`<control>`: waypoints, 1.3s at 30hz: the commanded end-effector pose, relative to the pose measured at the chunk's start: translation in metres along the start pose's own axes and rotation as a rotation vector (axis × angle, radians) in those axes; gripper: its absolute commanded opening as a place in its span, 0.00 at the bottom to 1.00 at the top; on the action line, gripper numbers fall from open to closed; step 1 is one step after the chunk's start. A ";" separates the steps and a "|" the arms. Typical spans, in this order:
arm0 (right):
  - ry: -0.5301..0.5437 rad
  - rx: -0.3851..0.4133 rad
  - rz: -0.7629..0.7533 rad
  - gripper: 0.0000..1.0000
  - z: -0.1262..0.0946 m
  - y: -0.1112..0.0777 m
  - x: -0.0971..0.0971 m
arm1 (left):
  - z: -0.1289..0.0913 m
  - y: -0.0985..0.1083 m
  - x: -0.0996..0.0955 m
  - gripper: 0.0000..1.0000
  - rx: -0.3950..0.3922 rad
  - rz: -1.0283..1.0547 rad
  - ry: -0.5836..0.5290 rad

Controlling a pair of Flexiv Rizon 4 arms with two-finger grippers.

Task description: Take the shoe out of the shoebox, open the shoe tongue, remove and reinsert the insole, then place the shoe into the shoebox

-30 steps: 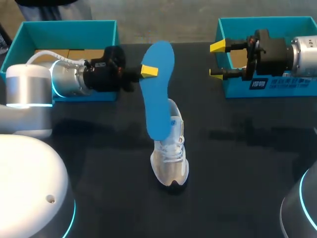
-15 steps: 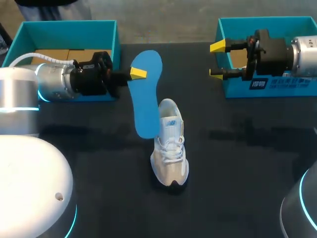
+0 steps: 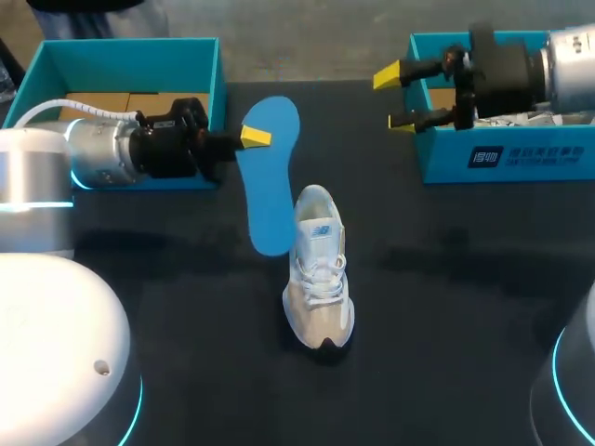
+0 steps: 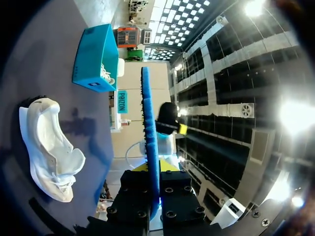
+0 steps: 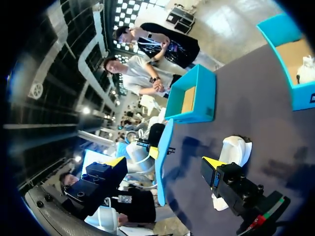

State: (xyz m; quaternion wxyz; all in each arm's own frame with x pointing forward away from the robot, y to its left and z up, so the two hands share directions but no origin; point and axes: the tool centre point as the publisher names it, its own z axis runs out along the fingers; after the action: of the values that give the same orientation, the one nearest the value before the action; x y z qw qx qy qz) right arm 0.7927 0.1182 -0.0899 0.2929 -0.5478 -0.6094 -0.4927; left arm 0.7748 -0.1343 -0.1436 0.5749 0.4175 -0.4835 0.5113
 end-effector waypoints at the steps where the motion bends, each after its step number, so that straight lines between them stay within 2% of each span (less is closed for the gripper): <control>1: -0.167 -0.007 -0.017 1.00 -0.004 -0.006 0.018 | -0.004 0.000 -0.003 0.00 -0.001 -0.004 -0.006; 12: -0.419 0.007 -0.067 1.00 0.005 -0.013 0.043 | -0.002 -0.011 -0.013 0.00 0.042 -0.017 -0.005; 24: -0.664 0.013 -0.117 1.00 0.017 -0.019 0.053 | 0.013 -0.030 -0.018 0.00 0.054 -0.036 -0.031; 31: -0.752 0.016 -0.132 1.00 0.021 -0.021 0.060 | 0.022 -0.041 -0.025 0.00 0.050 -0.052 -0.034; 37: -0.838 0.046 -0.148 1.00 0.028 -0.022 0.063 | 0.029 -0.045 -0.033 0.00 0.037 -0.073 -0.053; 39: -0.902 0.063 -0.151 1.00 0.031 -0.023 0.063 | 0.030 -0.046 -0.034 0.00 0.035 -0.075 -0.054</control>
State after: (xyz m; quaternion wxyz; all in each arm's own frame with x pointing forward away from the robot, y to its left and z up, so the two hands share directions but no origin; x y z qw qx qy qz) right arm 0.7545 0.1623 -0.0521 0.0640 -0.6207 -0.7227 -0.2971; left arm 0.8118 -0.1721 -0.1679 0.5706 0.4616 -0.4727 0.4877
